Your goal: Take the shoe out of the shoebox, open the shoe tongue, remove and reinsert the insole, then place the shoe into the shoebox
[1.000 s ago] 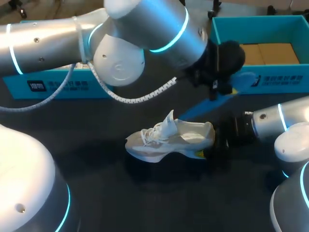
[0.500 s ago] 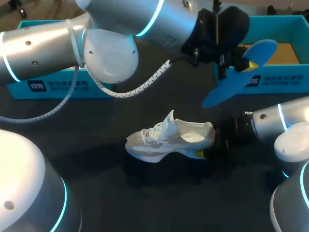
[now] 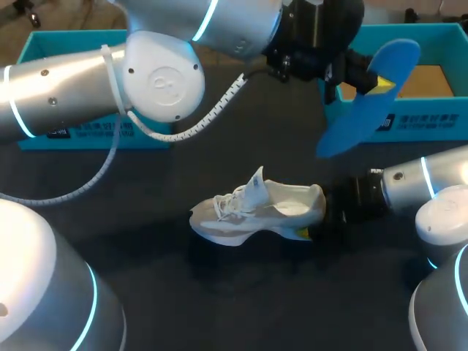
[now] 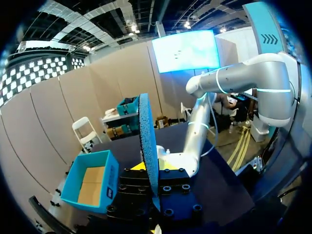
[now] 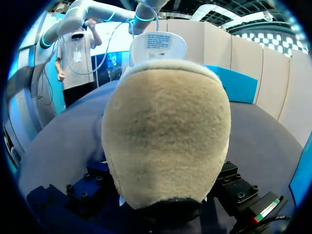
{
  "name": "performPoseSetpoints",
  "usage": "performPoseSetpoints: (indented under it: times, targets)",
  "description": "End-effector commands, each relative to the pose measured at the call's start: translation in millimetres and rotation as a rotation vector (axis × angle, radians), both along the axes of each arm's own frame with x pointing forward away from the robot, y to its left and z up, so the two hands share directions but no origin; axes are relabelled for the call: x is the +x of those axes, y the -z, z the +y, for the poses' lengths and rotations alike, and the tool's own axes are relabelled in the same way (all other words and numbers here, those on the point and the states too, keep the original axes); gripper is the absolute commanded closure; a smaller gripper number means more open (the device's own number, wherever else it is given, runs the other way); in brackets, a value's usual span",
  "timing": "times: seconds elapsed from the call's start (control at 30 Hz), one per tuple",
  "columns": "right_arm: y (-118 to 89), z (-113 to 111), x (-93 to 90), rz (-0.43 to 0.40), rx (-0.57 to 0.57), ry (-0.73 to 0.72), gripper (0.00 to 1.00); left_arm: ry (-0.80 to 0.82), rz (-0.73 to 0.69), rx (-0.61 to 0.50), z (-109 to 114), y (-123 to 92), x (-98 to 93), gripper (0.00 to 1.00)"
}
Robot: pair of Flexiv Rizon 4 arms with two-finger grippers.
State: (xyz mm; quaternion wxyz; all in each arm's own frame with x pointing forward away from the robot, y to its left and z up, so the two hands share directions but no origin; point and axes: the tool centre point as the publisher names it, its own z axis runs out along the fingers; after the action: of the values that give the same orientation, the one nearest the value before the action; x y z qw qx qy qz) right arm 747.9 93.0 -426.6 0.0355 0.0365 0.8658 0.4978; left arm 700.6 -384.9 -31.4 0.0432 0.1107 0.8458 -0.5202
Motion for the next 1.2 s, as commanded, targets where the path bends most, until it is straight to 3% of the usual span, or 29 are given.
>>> performPoseSetpoints:
  times: [0.03, 0.43, 0.77, 0.97, 1.2]
  targets:
    - [1.7, 2.3, -1.2, 0.0, -0.003, 0.001, 1.0, 0.0, -0.001, 0.001, -1.2, 0.0, 0.0, 1.0]
    - [1.7, 2.3, -1.2, 0.0, -0.003, 0.001, 1.0, 0.0, -0.001, 0.001, -1.2, 0.0, 0.0, 1.0]
    - [1.7, 2.3, -1.2, 0.0, -0.003, 0.001, 1.0, -0.007, 0.295, -0.1, 11.5, -44.5, -29.9, 1.0]
    - [1.7, 2.3, -1.2, 0.0, -0.003, 0.001, 1.0, 0.035, 0.509, -0.133, 30.9, -70.2, -50.0, 1.0]
    - [1.7, 2.3, -1.2, 0.0, -0.003, 0.001, 1.0, 0.045, 0.675, -0.102, 57.0, -79.8, -61.3, 1.0]
